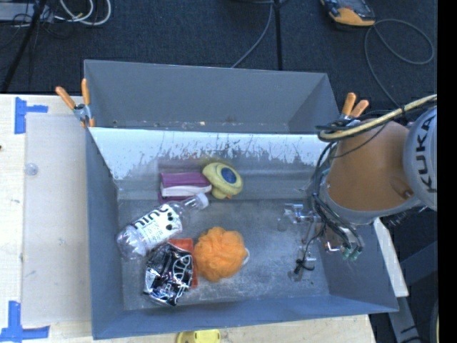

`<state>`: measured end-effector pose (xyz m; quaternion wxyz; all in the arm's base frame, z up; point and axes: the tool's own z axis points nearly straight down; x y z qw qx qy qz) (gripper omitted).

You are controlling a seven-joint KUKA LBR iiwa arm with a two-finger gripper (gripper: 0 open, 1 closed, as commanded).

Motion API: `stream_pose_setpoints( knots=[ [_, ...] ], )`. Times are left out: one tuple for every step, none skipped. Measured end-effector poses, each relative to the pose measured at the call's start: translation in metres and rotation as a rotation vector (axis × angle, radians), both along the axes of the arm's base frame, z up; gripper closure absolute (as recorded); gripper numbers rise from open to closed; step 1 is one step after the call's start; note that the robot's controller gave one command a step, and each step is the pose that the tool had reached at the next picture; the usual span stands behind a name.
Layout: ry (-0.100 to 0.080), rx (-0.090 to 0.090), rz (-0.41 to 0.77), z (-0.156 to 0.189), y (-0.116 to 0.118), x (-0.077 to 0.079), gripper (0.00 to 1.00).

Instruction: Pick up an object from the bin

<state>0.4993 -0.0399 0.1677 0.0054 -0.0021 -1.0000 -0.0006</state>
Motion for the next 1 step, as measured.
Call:
stream_pose_setpoints(
  knots=[
    [-0.008, -0.001, 0.001, 0.0040, 0.0000, 0.0018, 0.00]
  ],
)
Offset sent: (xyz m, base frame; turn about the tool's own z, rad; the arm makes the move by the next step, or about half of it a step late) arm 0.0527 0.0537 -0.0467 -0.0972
